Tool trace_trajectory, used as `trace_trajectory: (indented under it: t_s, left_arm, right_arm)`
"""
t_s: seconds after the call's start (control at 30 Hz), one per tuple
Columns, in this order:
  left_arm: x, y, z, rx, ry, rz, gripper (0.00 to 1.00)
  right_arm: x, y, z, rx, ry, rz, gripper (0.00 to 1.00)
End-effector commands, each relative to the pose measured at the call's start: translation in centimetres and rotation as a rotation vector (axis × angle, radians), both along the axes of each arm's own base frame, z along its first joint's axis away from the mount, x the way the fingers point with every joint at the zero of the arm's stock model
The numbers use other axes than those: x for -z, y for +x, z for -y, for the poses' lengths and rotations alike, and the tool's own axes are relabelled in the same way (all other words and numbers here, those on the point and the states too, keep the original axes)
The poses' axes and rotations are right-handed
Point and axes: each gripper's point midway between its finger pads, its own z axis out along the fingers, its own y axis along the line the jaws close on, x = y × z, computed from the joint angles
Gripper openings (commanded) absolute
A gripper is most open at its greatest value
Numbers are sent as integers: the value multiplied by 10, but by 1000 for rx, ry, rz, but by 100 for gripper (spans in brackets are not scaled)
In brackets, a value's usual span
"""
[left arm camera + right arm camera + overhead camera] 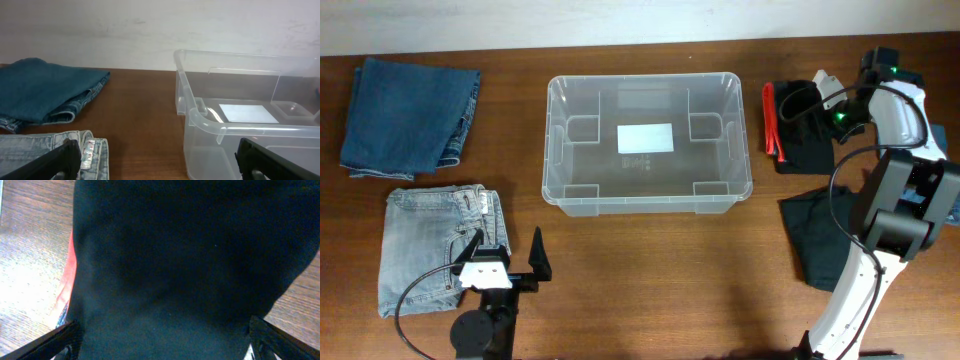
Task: Pack container
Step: 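Lower the right gripper and grasp the black red-trimmed garment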
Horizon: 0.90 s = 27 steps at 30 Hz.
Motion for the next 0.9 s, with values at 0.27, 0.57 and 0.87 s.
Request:
trace_trajectory:
  t_s: [0.27, 0.57, 0.87]
  left_arm:
    - [2, 0, -1, -6, 9, -5, 99]
    - [2, 0, -1, -6, 9, -5, 99]
    - [2, 0, -1, -6, 9, -5, 99]
  right_arm:
    - [10, 9, 15, 56, -68, 2, 98]
    - [21, 5, 23, 108, -106, -27, 98]
    - [45, 1, 15, 100, -57, -58, 99]
